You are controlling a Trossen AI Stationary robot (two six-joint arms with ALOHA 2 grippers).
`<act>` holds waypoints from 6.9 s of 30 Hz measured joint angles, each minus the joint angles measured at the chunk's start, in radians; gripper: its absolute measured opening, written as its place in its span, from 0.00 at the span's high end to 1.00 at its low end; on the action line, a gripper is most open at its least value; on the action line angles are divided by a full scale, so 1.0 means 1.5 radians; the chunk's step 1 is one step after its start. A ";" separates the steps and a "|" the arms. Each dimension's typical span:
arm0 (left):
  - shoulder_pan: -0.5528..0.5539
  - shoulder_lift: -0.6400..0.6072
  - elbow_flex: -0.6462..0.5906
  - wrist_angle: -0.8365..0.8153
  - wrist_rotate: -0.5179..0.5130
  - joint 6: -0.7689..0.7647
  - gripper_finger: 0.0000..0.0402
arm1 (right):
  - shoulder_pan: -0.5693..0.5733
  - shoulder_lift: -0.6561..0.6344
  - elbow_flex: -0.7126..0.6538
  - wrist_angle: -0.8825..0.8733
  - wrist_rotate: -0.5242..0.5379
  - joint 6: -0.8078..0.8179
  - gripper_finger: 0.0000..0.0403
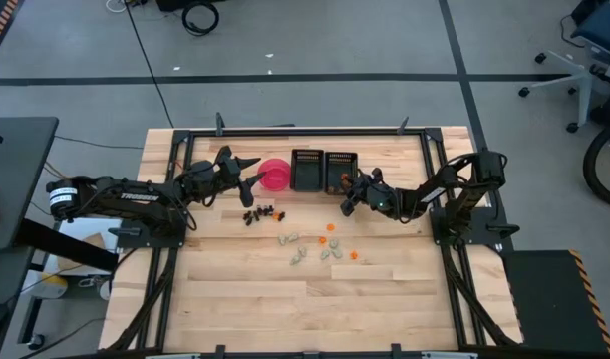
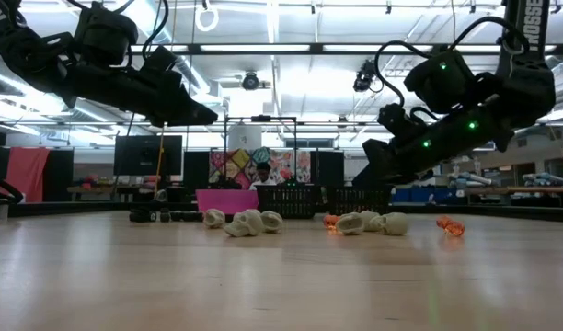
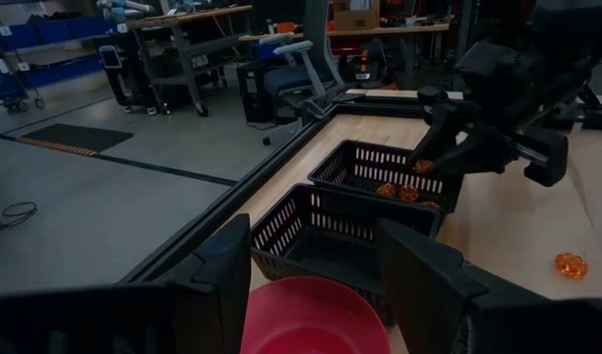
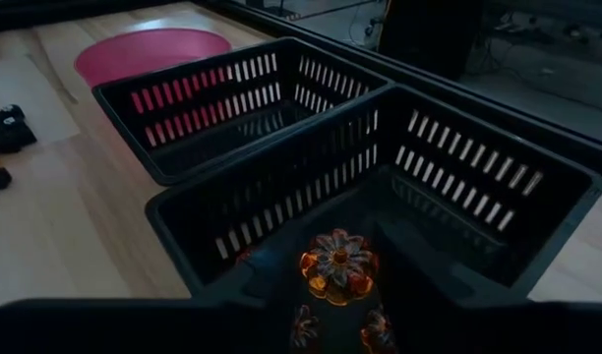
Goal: Sort Halloween decoration
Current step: Put the orange pumpkin toy into the right black bin, then put the white skull toy into the left black bin
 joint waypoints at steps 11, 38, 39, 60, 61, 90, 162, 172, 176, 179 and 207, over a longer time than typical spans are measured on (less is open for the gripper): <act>0.000 0.000 0.000 -0.001 0.000 0.003 0.53 | 0.001 -0.009 0.000 0.020 0.003 -0.051 0.61; 0.000 0.000 0.000 0.006 0.000 0.000 0.53 | 0.120 -0.075 0.000 -0.060 -0.244 -0.099 0.48; 0.000 0.000 0.000 0.006 0.000 0.000 0.53 | 0.121 -0.075 0.000 -0.060 -0.245 -0.098 0.47; 0.000 0.000 0.000 -0.001 0.000 -0.005 0.53 | 0.133 0.123 0.078 -0.033 -0.242 -0.073 0.41; 0.000 0.000 0.000 -0.001 0.000 -0.005 0.53 | 0.131 0.125 0.079 -0.033 -0.242 -0.069 0.42; 0.000 0.000 0.000 -0.005 0.000 0.001 0.53 | 0.122 0.033 0.066 -0.106 -0.274 -0.097 0.73; 0.001 0.000 0.000 0.005 0.000 -0.015 0.53 | 0.123 -0.042 0.069 -0.092 -0.387 -0.067 0.39; 0.001 0.000 0.000 0.009 0.000 -0.015 0.53 | 0.190 -0.042 0.103 -0.240 -0.307 -0.057 0.40; 0.001 0.000 0.000 0.009 0.000 -0.015 0.53 | 0.191 -0.042 0.105 -0.250 -0.299 -0.050 0.40; 0.001 0.000 0.000 0.009 0.000 -0.016 0.53 | 0.191 -0.042 0.105 -0.272 -0.296 -0.045 0.40; 0.001 0.000 0.000 0.003 0.000 -0.017 0.53 | 0.208 0.043 0.102 -0.241 -0.288 -0.050 0.54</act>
